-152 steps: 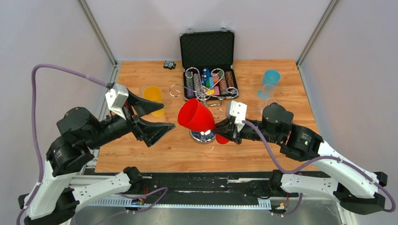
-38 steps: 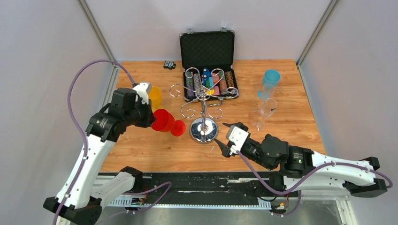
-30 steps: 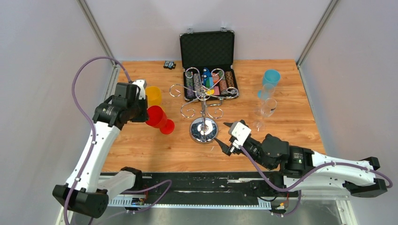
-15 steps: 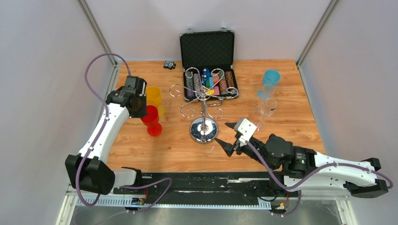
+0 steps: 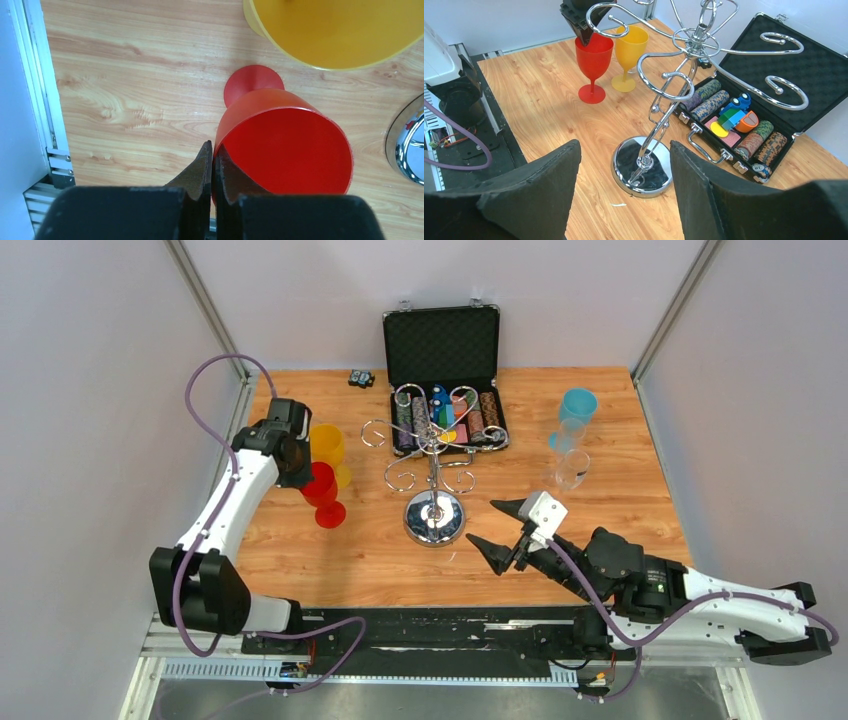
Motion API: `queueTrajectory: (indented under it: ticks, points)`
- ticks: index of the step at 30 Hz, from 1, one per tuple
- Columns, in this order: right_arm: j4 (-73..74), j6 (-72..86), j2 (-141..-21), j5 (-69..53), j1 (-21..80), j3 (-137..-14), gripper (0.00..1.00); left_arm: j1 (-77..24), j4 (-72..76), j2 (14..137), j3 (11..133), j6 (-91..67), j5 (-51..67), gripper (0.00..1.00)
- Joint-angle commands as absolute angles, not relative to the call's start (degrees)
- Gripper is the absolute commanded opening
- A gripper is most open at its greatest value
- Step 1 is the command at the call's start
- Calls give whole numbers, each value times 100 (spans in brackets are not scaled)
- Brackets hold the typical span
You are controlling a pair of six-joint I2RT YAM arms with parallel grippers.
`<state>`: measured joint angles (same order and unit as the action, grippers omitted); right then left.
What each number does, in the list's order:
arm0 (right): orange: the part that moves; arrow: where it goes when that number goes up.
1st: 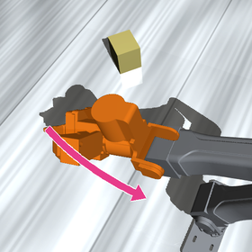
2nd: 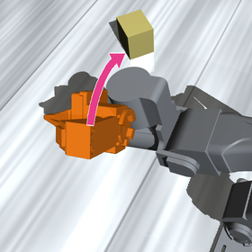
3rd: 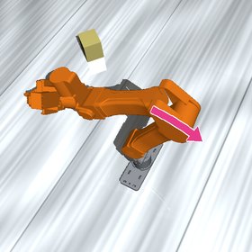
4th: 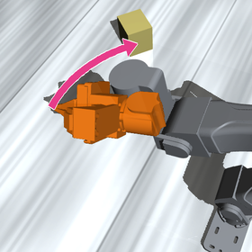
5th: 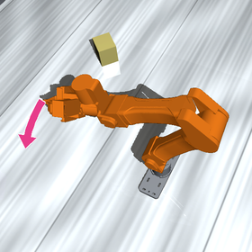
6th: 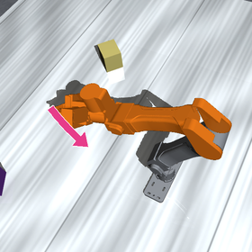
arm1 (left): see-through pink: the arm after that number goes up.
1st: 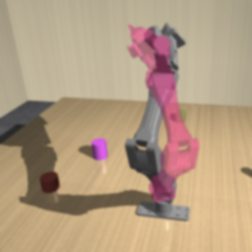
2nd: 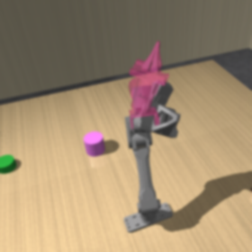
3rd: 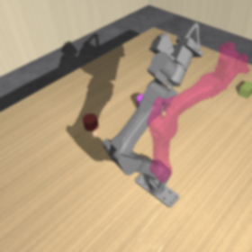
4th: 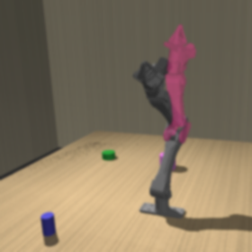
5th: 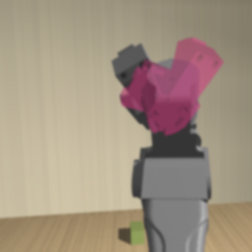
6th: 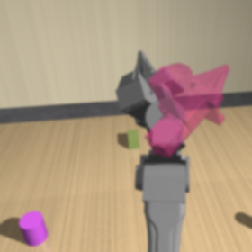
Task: Take the wine glass off the wine glass rack
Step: Place the wine glass at the center of the board.
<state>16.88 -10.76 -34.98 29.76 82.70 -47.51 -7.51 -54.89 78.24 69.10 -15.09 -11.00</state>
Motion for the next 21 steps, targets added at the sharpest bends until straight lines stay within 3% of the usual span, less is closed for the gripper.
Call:
queueTrajectory:
  ticks: [1,5,9,21]
  points:
    - [1494,-1017,-3387,3058,8288,-4737,68,-690,-5309,7875,6974,-1579,-1099,8]
    - [1494,-1013,-3377,3073,8288,-4737,68,-686,-5353,7846,7023,-1589,-1107,29]
    - [1494,-1026,-3384,3084,8288,-4767,69,-686,-5506,7773,7163,-1566,-1241,43]
    - [1699,-915,-3523,3340,8288,-5049,76,-690,-5645,7032,7328,-1498,-1250,71]
